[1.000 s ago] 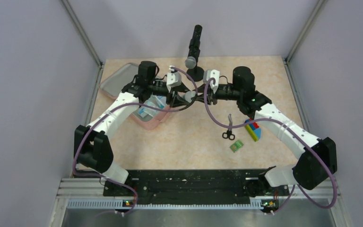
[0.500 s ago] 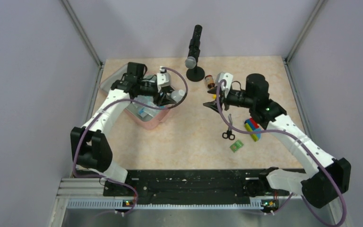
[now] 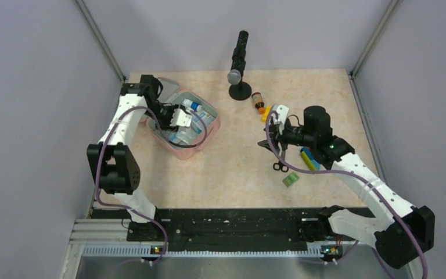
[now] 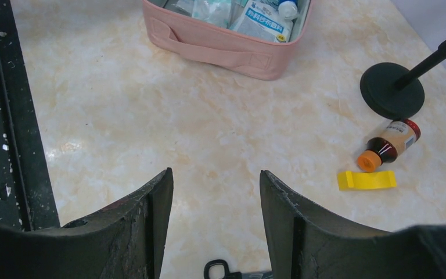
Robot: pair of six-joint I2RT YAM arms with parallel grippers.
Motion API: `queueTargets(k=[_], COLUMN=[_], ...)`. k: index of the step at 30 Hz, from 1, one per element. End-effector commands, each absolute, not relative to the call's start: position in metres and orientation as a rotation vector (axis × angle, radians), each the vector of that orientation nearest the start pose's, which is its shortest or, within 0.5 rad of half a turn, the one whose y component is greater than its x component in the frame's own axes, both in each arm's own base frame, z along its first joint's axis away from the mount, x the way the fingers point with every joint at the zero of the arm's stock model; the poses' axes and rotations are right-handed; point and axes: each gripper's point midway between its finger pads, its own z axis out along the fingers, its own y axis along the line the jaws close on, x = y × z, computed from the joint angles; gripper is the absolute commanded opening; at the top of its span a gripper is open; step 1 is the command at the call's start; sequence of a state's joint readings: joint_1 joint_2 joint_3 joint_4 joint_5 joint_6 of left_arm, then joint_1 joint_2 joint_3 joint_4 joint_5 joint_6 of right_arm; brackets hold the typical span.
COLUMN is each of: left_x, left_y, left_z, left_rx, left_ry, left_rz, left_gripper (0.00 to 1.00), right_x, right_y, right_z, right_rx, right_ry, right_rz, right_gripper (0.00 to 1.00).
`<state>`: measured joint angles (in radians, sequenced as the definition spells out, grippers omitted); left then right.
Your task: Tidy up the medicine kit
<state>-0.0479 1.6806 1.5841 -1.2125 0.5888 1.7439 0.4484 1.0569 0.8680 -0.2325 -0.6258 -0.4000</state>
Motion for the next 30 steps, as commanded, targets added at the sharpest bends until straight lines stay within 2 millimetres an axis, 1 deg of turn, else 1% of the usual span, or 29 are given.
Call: queueTargets(k=[1, 4, 6, 9, 11, 13, 16, 20, 23, 26, 30], left_x=[0.364, 0.363, 0.364, 0.352, 0.347, 0.342, 0.340, 0.341, 0.342, 0.340, 0.343], left_y=[-0.065, -0.068, -0.073, -0.080, -0.084, -0.084, -0.077, -0.067, -0.064, -0.066, -0.062], left_z=[0.164, 0.148, 0.138, 0.126, 0.119, 0.110, 0.095, 0.079, 0.072, 0.069, 0.064], left_rx=[2.310, 2.354, 2.355, 2.374, 2.396, 2.440, 2.523, 2.584, 2.594, 2.588, 2.601], left_ry=[1.316, 1.288, 1.317, 1.322, 1.309, 1.291, 1.323, 1.374, 1.408, 1.411, 1.452], left_rz=[-0.224, -0.315, -0.400, -0.524, -0.561, -0.576, -0.598, -0.662, -0.683, -0.697, -0.660], left_gripper=[0.47, 0.48, 0.48, 0.48, 0.48, 0.49, 0.50, 0.50, 0.49, 0.50, 0.48], right_x=[0.265, 0.265, 0.264, 0.261, 0.260, 0.261, 0.263, 0.268, 0.275, 0.286, 0.298], right_y=[0.223, 0.222, 0.219, 0.216, 0.213, 0.211, 0.208, 0.206, 0.203, 0.201, 0.203], right_z=[0.232, 0.229, 0.229, 0.231, 0.229, 0.227, 0.224, 0.222, 0.220, 0.222, 0.222], right_rx=[-1.153, -1.150, -1.152, -1.172, -1.182, -1.191, -1.191, -1.164, -1.116, -1.045, -1.020], right_ry=[1.562, 1.569, 1.572, 1.574, 1.585, 1.595, 1.612, 1.642, 1.671, 1.693, 1.705], right_rz=[0.626, 0.617, 0.605, 0.589, 0.569, 0.551, 0.541, 0.537, 0.537, 0.543, 0.551], right_gripper=[0.55, 0.55, 0.54, 0.54, 0.54, 0.54, 0.53, 0.53, 0.53, 0.53, 0.53])
